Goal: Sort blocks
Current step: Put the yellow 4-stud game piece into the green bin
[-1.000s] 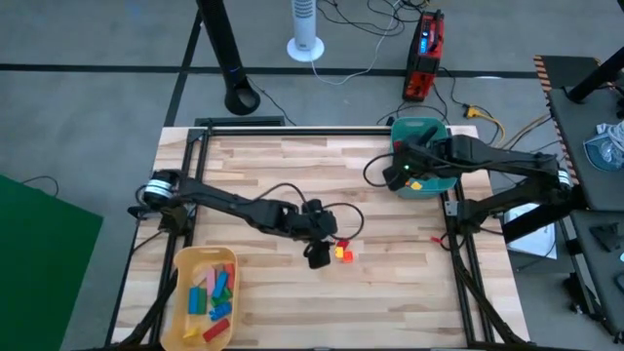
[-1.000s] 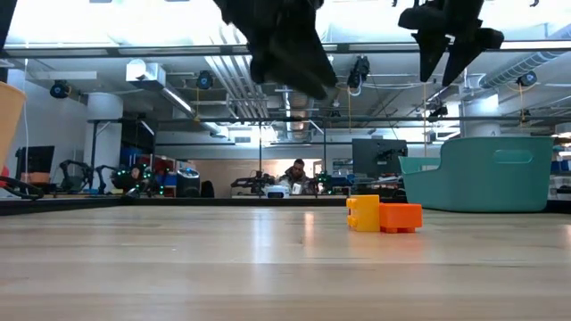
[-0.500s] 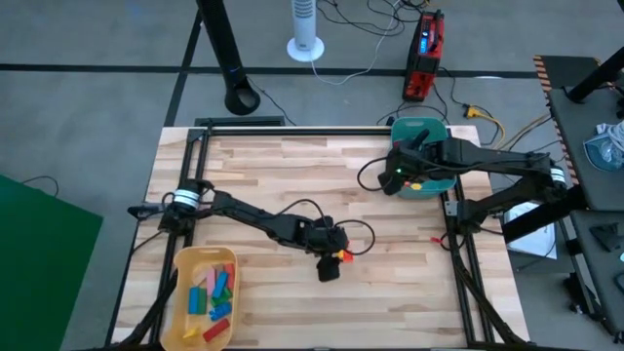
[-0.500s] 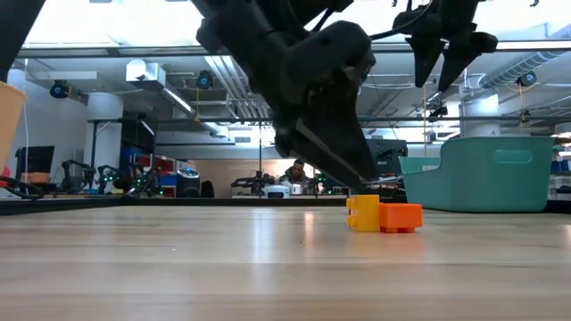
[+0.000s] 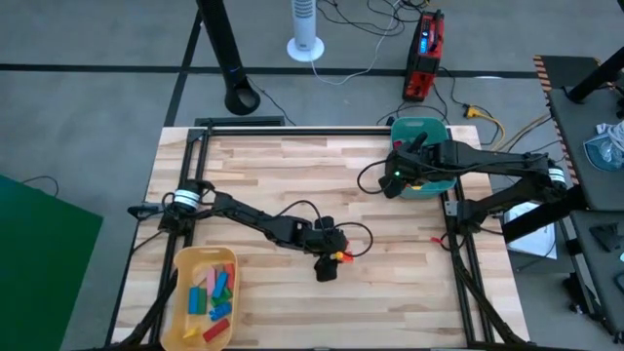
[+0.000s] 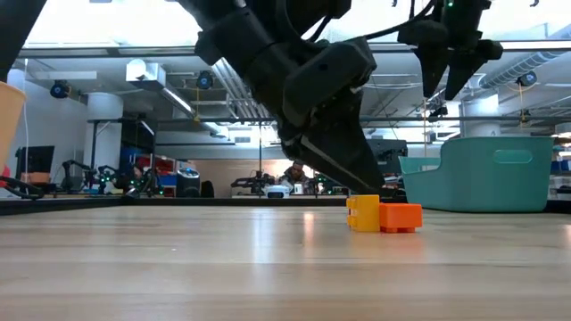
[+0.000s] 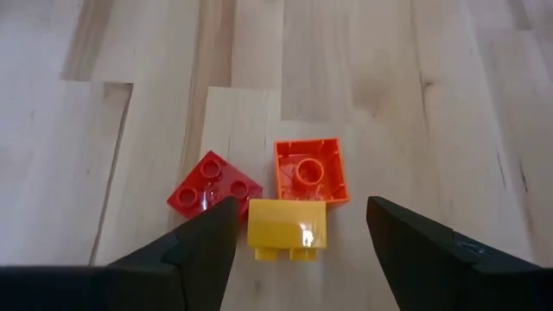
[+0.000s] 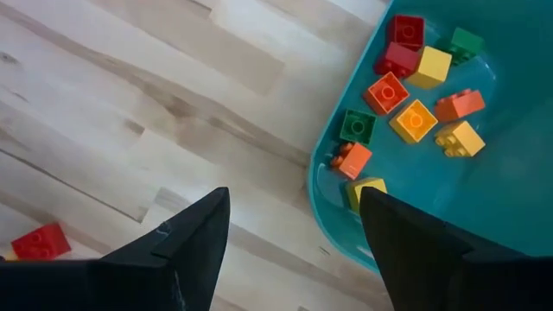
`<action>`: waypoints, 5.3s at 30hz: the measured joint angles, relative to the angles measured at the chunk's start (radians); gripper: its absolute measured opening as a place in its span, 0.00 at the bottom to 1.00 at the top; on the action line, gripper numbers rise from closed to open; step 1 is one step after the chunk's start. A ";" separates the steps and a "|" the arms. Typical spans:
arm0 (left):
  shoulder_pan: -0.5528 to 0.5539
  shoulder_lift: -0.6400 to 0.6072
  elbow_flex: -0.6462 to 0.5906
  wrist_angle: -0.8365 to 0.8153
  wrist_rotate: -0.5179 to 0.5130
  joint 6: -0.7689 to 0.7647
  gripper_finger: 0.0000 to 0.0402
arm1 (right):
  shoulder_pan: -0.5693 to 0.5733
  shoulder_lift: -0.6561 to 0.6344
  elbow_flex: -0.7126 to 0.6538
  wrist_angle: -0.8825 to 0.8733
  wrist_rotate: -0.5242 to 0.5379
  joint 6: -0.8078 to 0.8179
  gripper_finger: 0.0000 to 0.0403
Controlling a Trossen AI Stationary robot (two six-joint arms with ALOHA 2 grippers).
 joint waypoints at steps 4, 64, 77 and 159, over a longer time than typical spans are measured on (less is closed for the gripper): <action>0.000 0.000 -0.023 0.034 0.000 0.000 0.60 | 0.000 0.000 -0.001 0.001 -0.001 0.000 0.62; 0.002 0.035 -0.074 0.155 -0.027 -0.043 0.37 | 0.000 0.000 -0.001 0.009 -0.022 0.008 0.63; 0.000 0.032 -0.077 0.120 -0.016 -0.044 0.54 | 0.000 0.000 -0.001 0.013 -0.025 -0.001 0.64; 0.052 -0.598 -0.087 0.570 -0.074 0.363 0.42 | 0.158 0.029 -0.155 1.854 -0.647 0.227 0.21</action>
